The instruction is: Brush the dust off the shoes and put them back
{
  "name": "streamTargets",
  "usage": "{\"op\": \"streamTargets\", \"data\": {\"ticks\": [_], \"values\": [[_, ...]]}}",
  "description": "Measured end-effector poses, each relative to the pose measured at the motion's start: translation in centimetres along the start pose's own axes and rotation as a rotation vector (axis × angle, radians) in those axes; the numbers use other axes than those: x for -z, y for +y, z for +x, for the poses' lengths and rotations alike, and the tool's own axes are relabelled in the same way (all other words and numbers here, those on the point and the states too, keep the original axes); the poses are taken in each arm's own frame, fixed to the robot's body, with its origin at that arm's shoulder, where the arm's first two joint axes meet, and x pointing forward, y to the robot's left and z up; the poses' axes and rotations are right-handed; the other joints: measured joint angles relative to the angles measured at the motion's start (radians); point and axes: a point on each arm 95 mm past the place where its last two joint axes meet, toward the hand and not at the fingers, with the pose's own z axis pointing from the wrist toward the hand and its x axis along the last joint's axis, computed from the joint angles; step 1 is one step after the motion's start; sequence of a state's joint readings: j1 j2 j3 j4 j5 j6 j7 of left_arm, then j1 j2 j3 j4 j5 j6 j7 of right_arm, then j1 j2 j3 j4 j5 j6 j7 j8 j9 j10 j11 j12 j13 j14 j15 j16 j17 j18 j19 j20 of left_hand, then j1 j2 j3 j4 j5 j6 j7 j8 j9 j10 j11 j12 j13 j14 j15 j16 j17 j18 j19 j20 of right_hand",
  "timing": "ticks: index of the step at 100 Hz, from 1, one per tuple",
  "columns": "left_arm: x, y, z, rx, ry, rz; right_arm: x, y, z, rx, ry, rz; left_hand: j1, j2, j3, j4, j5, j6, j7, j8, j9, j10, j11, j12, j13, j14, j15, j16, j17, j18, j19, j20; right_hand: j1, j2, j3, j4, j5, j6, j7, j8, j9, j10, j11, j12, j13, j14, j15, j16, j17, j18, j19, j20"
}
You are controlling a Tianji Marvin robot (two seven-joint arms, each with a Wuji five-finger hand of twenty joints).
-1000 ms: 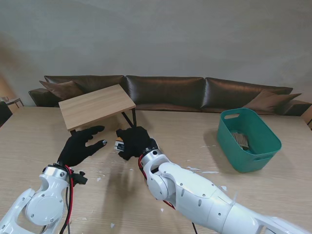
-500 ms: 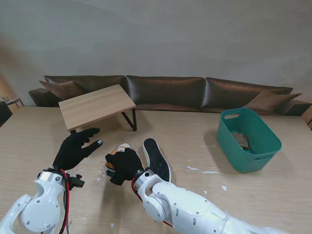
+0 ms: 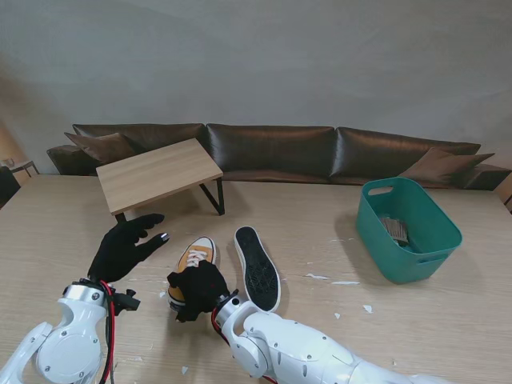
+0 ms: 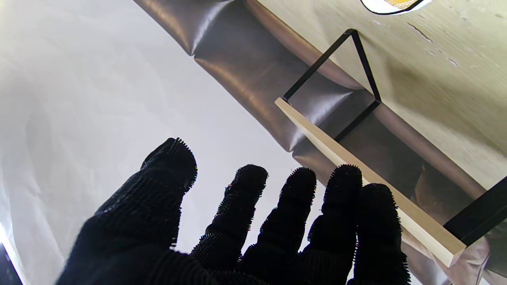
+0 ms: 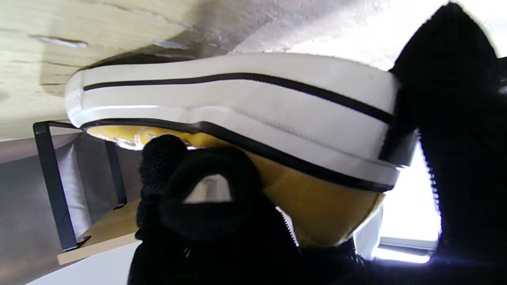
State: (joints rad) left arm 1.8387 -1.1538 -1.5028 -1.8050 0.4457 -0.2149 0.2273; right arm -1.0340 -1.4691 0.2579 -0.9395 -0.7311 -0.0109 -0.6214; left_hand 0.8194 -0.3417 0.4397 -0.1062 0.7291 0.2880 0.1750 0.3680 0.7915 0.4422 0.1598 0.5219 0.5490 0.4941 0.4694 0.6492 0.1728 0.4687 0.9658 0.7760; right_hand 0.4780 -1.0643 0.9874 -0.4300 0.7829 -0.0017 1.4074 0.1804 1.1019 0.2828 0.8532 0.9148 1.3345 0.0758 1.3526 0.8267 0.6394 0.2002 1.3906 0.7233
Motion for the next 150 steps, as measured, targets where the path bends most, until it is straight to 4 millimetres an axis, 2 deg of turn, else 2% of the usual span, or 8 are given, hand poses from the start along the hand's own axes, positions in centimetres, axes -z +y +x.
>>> {"op": "streamTargets", "data": {"ticks": [28, 40, 46, 69, 82, 90, 119, 150], "values": [[0.3, 0.6, -0.2, 0.010, -0.022, -0.013, 0.4, -0.6, 0.2, 0.016, 0.031, 0.039, 0.001, 0.010, -0.011, 0.007, 0.000, 0.001, 0.000, 0.001, 0.000, 0.000, 0.001, 0.000, 0.000, 0.000, -0.002, 0.000, -0.001, 0.001, -0.001, -0.006, 0.009, 0.000, -0.001, -0.049, -0.001, -0.009, -0.007, 0.013, -0.036, 0.012, 0.039, 0.009, 0.000, -0.005, -0.061, -0.056, 0.035, 0.000, -0.044, 0.014], [0.2, 1.0, -0.2, 0.020, -0.029, -0.029, 0.5, -0.6, 0.3, 0.027, 0.039, 0.055, 0.001, 0.010, -0.014, 0.012, 0.000, 0.001, 0.000, 0.002, 0.000, 0.000, 0.001, 0.000, 0.000, 0.001, -0.002, 0.000, -0.002, 0.002, -0.001, -0.006, -0.004, 0.030, 0.001, -0.071, 0.020, -0.029, -0.170, 0.098, -0.038, -0.011, -0.015, -0.054, -0.002, -0.019, -0.253, -0.130, 0.036, 0.011, -0.115, -0.016], [0.2, 1.2, -0.2, 0.023, -0.031, -0.036, 0.7, -0.7, 0.5, 0.024, 0.044, 0.075, 0.001, 0.010, -0.014, 0.012, 0.000, 0.001, 0.000, 0.002, 0.000, 0.000, 0.001, 0.000, 0.000, 0.001, -0.002, 0.000, -0.007, 0.002, -0.001, -0.006, -0.001, 0.118, 0.151, -0.016, 0.032, -0.094, -0.230, 0.111, -0.038, -0.124, -0.062, -0.138, -0.021, -0.033, -0.415, -0.159, 0.037, 0.012, -0.146, -0.026], [0.2, 1.4, -0.3, 0.026, -0.036, -0.049, 0.9, -0.8, 0.8, 0.018, 0.049, 0.086, 0.001, 0.010, -0.019, 0.012, 0.000, 0.001, 0.000, 0.002, 0.000, 0.001, 0.001, 0.000, 0.000, 0.001, -0.011, 0.000, -0.010, 0.002, -0.012, -0.007, -0.001, 0.122, 0.239, 0.015, -0.012, -0.116, -0.393, 0.124, -0.104, -0.132, -0.041, -0.144, -0.066, -0.041, -0.557, -0.185, 0.037, 0.021, -0.178, -0.065], [0.2, 1.4, -0.3, 0.026, -0.037, -0.050, 1.0, -0.9, 0.8, 0.023, 0.056, 0.083, 0.001, 0.010, -0.019, 0.012, 0.000, 0.001, 0.000, 0.002, 0.000, 0.001, 0.001, 0.000, 0.000, 0.001, -0.011, 0.000, -0.010, 0.002, -0.012, -0.007, -0.053, 0.151, 0.264, 0.171, -0.021, -0.115, -0.531, 0.214, -0.159, -0.151, -0.015, -0.182, -0.116, -0.042, -0.572, -0.192, 0.037, 0.029, -0.202, -0.088], [0.2, 1.3, -0.4, 0.025, -0.036, -0.049, 1.1, -0.8, 0.7, 0.028, 0.057, 0.072, 0.001, 0.010, -0.026, 0.012, 0.001, 0.002, 0.000, 0.002, 0.000, 0.001, 0.001, 0.000, 0.000, 0.001, -0.011, 0.000, -0.010, 0.002, -0.012, -0.007, -0.079, 0.170, 0.264, 0.215, -0.021, -0.114, -0.564, 0.248, -0.167, -0.190, -0.009, -0.229, -0.143, -0.031, -0.610, -0.202, 0.037, 0.046, -0.222, -0.091], [0.2, 1.4, -0.5, 0.026, -0.029, -0.050, 1.4, 0.8, 0.7, 0.032, 0.062, 0.015, 0.001, 0.010, -0.028, 0.012, 0.001, 0.002, 0.000, 0.002, 0.000, 0.001, 0.001, 0.000, -0.001, 0.004, -0.030, -0.006, -0.012, 0.002, -0.038, -0.008, -0.221, 0.225, 0.245, 0.226, -0.065, -0.117, -0.616, 0.262, -0.244, -0.231, -0.100, -0.320, -0.221, 0.022, -0.694, -0.236, 0.037, 0.061, -0.241, -0.095], [0.2, 1.2, -0.5, 0.022, -0.014, -0.046, 1.1, 4.2, 0.3, 0.009, 0.034, -0.030, 0.001, 0.010, -0.029, 0.012, 0.014, 0.003, 0.006, 0.006, 0.000, 0.001, 0.001, -0.008, -0.002, 0.005, -0.054, -0.024, -0.021, 0.003, -0.074, -0.021, -0.243, 0.285, 0.192, 0.226, -0.115, -0.117, -0.665, 0.267, -0.317, -0.236, -0.165, -0.360, -0.308, 0.055, -0.791, -0.287, 0.036, 0.085, -0.295, -0.113]]}}
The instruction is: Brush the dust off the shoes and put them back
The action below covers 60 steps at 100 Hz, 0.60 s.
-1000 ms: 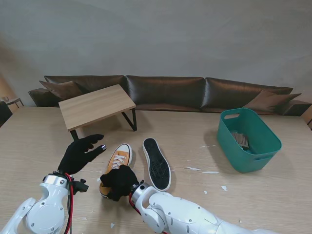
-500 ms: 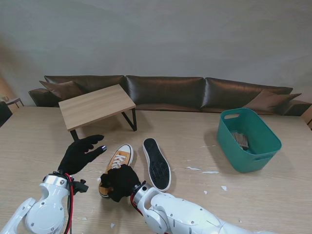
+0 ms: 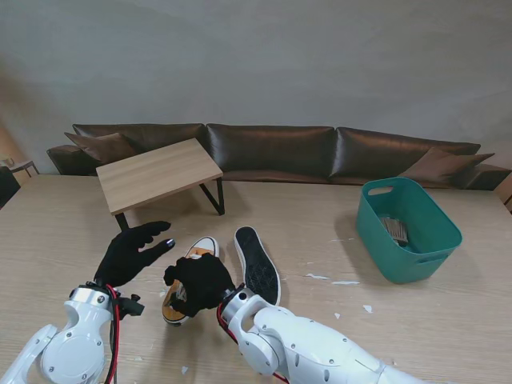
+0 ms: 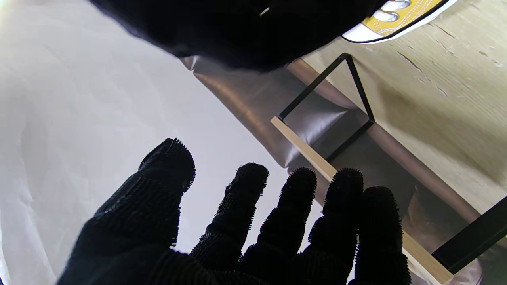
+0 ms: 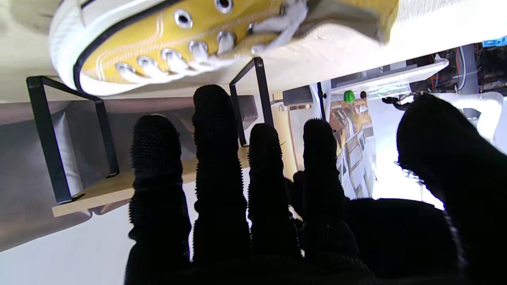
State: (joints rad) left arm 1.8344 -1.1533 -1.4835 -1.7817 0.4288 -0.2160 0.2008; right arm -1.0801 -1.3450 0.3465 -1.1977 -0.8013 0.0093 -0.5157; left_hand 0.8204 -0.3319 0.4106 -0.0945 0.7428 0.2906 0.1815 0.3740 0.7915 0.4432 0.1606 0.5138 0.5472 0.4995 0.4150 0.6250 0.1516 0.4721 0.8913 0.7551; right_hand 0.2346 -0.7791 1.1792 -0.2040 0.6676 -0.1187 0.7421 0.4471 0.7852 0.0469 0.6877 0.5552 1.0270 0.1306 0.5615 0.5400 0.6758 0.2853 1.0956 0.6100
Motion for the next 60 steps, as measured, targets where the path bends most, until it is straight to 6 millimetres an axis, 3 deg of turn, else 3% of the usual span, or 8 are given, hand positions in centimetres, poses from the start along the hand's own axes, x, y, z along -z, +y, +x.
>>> {"op": "streamTargets", "data": {"ticks": [36, 60], "values": [[-0.1, -0.1, 0.0, -0.002, 0.013, 0.002, 1.3, 5.4, -0.9, -0.061, -0.001, -0.043, 0.000, 0.000, 0.000, 0.000, 0.001, 0.001, 0.002, 0.004, 0.000, -0.005, -0.004, -0.012, 0.000, 0.000, -0.021, -0.007, -0.004, 0.000, -0.038, -0.011, -0.029, 0.063, -0.069, 0.020, -0.021, -0.025, -0.025, 0.001, -0.040, -0.009, -0.030, -0.025, -0.062, 0.015, -0.072, -0.037, 0.000, 0.002, -0.052, -0.007], [-0.1, 0.1, 0.0, -0.005, 0.009, -0.021, 3.0, 7.7, -2.0, -0.125, -0.026, -0.091, 0.000, 0.000, -0.011, 0.000, 0.011, -0.002, 0.002, 0.005, 0.000, -0.007, -0.008, -0.019, 0.000, 0.000, -0.046, -0.017, -0.011, 0.000, -0.072, -0.013, -0.029, 0.123, -0.115, 0.030, -0.021, -0.027, -0.051, 0.008, -0.061, -0.010, -0.048, -0.036, -0.080, 0.016, -0.093, -0.045, 0.000, 0.004, -0.076, -0.008]]}}
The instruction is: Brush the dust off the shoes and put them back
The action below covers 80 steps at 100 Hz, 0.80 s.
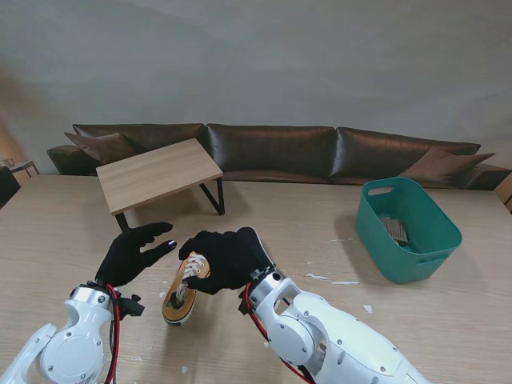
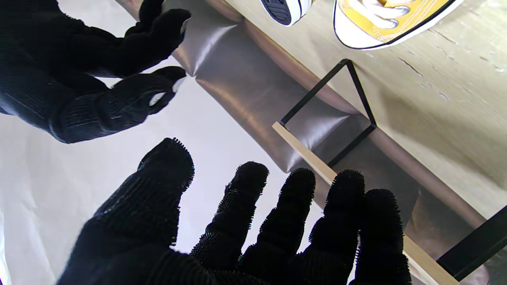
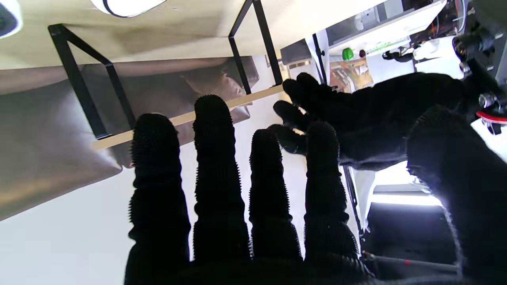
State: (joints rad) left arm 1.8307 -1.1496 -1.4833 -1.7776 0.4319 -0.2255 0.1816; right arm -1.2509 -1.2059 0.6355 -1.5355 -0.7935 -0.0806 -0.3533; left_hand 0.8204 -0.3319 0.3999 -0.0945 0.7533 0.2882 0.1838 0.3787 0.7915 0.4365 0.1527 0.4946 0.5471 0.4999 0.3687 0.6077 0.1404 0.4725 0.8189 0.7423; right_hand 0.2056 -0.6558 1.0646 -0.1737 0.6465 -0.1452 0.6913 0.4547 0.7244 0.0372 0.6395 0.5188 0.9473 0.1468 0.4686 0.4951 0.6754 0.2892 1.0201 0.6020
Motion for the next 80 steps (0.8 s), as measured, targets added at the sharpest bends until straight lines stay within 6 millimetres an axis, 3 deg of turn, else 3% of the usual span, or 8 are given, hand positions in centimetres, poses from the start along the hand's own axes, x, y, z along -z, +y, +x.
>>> {"op": "streamTargets", "data": {"ticks": [15, 22, 44, 60, 80], "values": [[0.1, 0.2, -0.2, -0.001, -0.011, -0.011, 1.3, 1.3, -1.1, -0.026, -0.032, -0.021, 0.000, 0.000, 0.000, 0.000, 0.000, -0.001, 0.000, 0.000, 0.000, -0.001, -0.002, -0.001, -0.001, 0.000, -0.016, -0.011, -0.005, 0.000, -0.027, -0.002, 0.000, 0.014, -0.021, 0.000, -0.010, -0.010, -0.026, 0.001, -0.013, -0.008, -0.052, -0.011, -0.045, 0.015, -0.037, -0.014, -0.001, 0.010, -0.031, 0.000], [0.2, 0.4, -0.4, -0.001, -0.017, -0.015, 2.1, 1.9, -1.5, -0.045, -0.047, -0.023, 0.000, 0.000, 0.000, 0.000, 0.000, -0.002, 0.000, 0.000, -0.001, -0.001, -0.002, -0.008, -0.001, 0.000, -0.025, -0.011, -0.006, 0.000, -0.038, -0.002, 0.000, 0.026, -0.056, 0.021, -0.010, -0.010, -0.040, 0.002, -0.013, -0.009, -0.042, -0.014, -0.062, 0.015, -0.067, -0.025, -0.001, 0.010, -0.048, -0.001], [0.5, 0.8, -0.6, -0.010, -0.032, -0.047, 5.1, 4.2, -4.2, -0.103, -0.117, -0.060, 0.000, 0.000, -0.001, 0.000, 0.000, -0.002, 0.000, 0.000, -0.001, -0.009, -0.004, -0.012, -0.001, 0.000, -0.033, -0.021, -0.008, 0.000, -0.055, -0.012, 0.000, 0.063, -0.080, 0.021, -0.021, -0.011, -0.072, 0.023, -0.025, -0.010, -0.059, -0.025, -0.097, 0.024, -0.095, -0.041, -0.003, 0.011, -0.094, -0.002], [0.7, 1.0, -0.8, -0.023, -0.046, -0.087, 7.5, 4.9, -6.6, -0.104, -0.196, -0.088, 0.001, 0.000, -0.012, 0.000, 0.000, -0.005, 0.000, 0.000, -0.002, -0.012, -0.005, -0.022, -0.002, 0.000, -0.040, -0.022, -0.016, 0.000, -0.066, -0.012, 0.001, 0.063, -0.080, 0.031, -0.020, -0.011, -0.077, 0.023, -0.024, -0.010, -0.059, -0.026, -0.097, 0.030, -0.099, -0.042, -0.003, 0.023, -0.101, -0.002], [1.1, 1.2, -0.7, -0.126, -0.053, -0.174, 9.3, 5.2, -8.6, -0.097, -0.266, -0.115, 0.001, 0.000, -0.012, 0.000, 0.000, -0.046, 0.000, 0.002, -0.016, -0.028, -0.014, -0.023, -0.002, -0.004, -0.055, -0.033, -0.018, 0.000, -0.091, -0.012, 0.004, 0.063, -0.080, 0.031, -0.020, -0.011, -0.091, 0.023, -0.021, -0.010, -0.072, -0.028, -0.096, 0.038, -0.101, -0.042, -0.003, 0.024, -0.109, -0.002]]}}
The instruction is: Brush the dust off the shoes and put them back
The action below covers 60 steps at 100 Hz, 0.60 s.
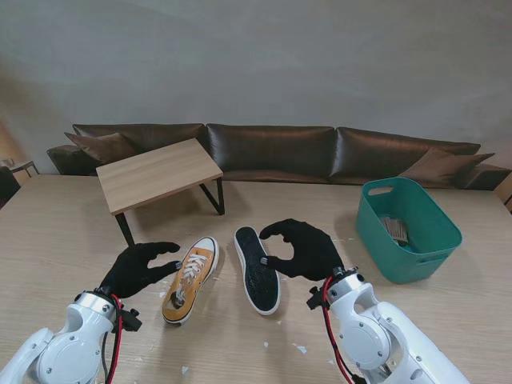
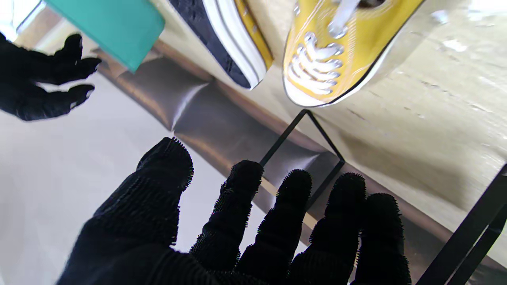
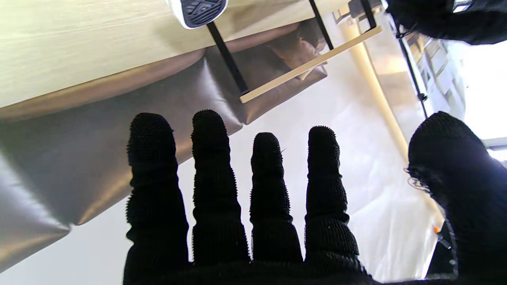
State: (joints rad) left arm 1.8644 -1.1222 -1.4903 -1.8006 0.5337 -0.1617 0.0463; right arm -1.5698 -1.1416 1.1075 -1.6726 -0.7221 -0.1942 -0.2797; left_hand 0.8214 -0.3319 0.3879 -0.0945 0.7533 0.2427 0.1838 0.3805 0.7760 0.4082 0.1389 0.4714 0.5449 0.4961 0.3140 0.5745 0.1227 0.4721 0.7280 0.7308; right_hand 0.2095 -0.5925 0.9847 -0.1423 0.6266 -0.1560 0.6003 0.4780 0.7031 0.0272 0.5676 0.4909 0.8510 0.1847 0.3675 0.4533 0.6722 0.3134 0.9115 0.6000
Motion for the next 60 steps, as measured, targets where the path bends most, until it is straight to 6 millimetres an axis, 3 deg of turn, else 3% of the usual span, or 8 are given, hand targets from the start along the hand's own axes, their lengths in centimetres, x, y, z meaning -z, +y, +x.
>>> {"op": "streamTargets", "data": {"ticks": [17, 34, 60], "values": [[1.2, -0.5, 0.3, -0.092, -0.012, -0.079, 0.5, 0.4, -1.2, -0.022, -0.048, -0.030, 0.015, 0.000, -0.003, 0.000, 0.003, -0.069, 0.009, 0.000, -0.005, -0.005, 0.000, -0.010, 0.000, -0.004, -0.003, -0.004, 0.001, -0.008, -0.001, 0.023, 0.000, 0.000, 0.000, 0.000, 0.001, 0.002, -0.010, 0.003, 0.025, 0.000, -0.014, -0.001, 0.000, 0.002, -0.002, 0.000, 0.000, 0.011, -0.003, 0.000], [2.9, -1.7, 0.5, -0.280, -0.022, -0.146, 0.5, 0.3, -1.7, -0.016, -0.070, -0.027, 0.012, -0.001, 0.015, 0.000, 0.015, -0.135, 0.019, -0.006, -0.001, -0.018, 0.029, 0.069, 0.001, -0.039, 0.127, 0.099, 0.006, -0.046, 0.127, 0.074, 0.000, 0.000, 0.000, 0.000, 0.001, 0.003, -0.015, 0.013, 0.025, 0.000, -0.014, -0.001, 0.000, 0.002, -0.002, 0.000, 0.000, 0.011, -0.008, 0.000], [4.4, -2.4, 0.8, -0.435, -0.027, -0.342, 0.4, 0.4, -2.0, -0.025, -0.089, -0.041, -0.005, -0.198, 0.276, -0.001, -0.058, -0.251, -0.017, -0.115, -0.082, -0.082, 0.087, 0.299, -0.032, -0.128, 0.378, 0.289, -0.038, -0.158, 0.286, 0.117, 0.001, 0.000, 0.000, 0.000, 0.001, 0.004, -0.019, 0.023, 0.025, 0.000, -0.014, -0.001, 0.000, 0.002, -0.002, 0.000, 0.000, 0.011, -0.011, 0.000]]}}
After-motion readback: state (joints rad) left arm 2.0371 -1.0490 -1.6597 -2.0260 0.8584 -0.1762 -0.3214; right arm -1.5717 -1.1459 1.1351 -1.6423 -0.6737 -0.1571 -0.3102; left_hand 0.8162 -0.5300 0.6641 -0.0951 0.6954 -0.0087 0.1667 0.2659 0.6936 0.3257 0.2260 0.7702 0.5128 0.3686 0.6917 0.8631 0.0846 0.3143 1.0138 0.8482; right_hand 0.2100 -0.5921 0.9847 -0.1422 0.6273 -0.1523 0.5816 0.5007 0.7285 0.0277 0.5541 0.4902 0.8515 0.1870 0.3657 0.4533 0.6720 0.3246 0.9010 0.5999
